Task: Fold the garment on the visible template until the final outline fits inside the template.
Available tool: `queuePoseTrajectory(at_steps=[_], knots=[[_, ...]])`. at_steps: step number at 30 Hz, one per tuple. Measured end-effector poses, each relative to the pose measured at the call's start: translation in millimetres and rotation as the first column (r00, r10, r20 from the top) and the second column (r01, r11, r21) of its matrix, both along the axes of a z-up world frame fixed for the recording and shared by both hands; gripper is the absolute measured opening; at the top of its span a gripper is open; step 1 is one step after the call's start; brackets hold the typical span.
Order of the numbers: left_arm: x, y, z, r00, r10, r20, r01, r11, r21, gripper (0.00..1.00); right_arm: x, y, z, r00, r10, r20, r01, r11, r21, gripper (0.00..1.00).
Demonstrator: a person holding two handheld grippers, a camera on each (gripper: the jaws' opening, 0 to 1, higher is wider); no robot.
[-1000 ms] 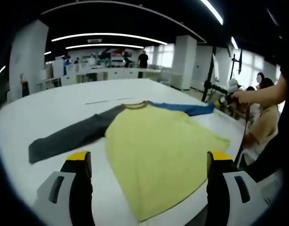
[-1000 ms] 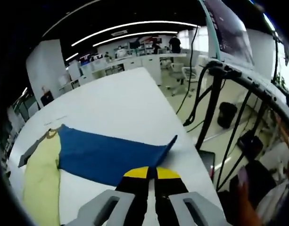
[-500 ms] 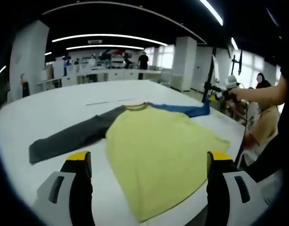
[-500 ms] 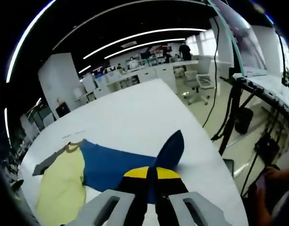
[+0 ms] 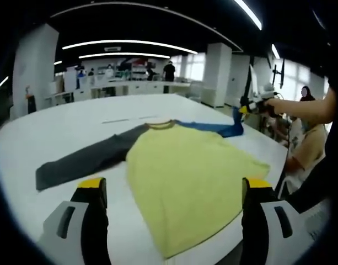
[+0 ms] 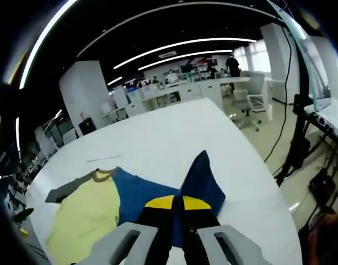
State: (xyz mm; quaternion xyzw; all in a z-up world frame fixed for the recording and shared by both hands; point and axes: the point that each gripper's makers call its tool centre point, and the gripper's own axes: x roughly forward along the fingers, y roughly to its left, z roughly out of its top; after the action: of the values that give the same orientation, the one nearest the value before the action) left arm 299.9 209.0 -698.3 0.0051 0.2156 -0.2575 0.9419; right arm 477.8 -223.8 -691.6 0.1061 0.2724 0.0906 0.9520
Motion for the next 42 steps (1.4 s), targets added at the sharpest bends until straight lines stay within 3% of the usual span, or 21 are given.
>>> queuePoseTrajectory(at_steps=[28,42], knots=[[-4.5,5.3,-0.2,1.000,-0.002,0.003,0.002,1.000,-0.007,0.99,28.5,98.0,7.5,0.985,0.168,0.033,-0.168,0.986,-0.022,0.00],[-0.2,6.8,-0.4,1.000,-0.011,0.021,0.011,1.000,-0.019,0.99,42.4,155.4,10.5,0.956,0.292,0.017,-0.287,0.947,-0.145,0.00]])
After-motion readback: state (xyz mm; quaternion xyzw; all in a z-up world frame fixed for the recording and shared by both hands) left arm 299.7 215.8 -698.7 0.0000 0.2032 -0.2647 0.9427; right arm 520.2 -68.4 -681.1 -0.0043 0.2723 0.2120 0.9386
